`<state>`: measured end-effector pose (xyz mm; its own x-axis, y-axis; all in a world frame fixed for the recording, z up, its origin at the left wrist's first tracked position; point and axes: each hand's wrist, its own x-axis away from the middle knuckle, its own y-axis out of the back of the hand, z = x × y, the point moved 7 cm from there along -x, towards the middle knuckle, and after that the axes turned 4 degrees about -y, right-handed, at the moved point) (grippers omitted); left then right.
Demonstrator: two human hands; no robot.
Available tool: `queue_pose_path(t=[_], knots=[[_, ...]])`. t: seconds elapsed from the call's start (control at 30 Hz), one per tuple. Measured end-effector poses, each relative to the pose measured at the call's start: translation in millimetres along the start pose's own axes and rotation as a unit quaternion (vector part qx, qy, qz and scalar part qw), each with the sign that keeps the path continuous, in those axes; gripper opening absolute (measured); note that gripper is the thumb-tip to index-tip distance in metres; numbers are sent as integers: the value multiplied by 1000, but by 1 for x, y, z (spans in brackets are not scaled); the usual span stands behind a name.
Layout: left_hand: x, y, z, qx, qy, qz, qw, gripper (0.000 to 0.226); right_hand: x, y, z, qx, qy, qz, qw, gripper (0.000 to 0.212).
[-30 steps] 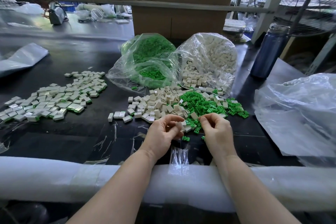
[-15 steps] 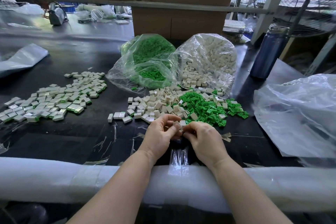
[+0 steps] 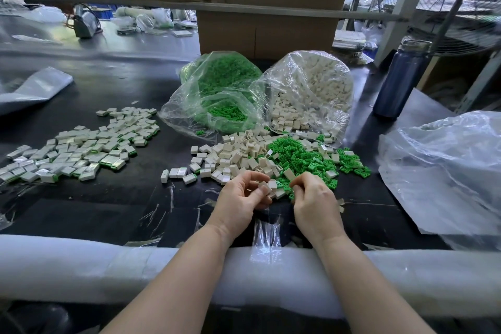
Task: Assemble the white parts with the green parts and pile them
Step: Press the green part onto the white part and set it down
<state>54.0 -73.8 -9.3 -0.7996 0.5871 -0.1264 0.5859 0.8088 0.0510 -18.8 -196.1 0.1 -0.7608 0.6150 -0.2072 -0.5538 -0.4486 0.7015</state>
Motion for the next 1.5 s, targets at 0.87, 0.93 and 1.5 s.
queue_pose_path(t=[0.87, 0.93, 1.5], knots=[[0, -7, -1, 5, -19, 43, 999, 7, 1, 3, 3, -340, -34, 64, 938, 12], [-1, -6, -1, 0, -20, 42, 999, 6, 1, 3, 2, -329, -35, 61, 942, 12], [0, -3, -2, -48, -5, 23, 999, 11, 2, -7, 7, -296, -20, 118, 948, 20]])
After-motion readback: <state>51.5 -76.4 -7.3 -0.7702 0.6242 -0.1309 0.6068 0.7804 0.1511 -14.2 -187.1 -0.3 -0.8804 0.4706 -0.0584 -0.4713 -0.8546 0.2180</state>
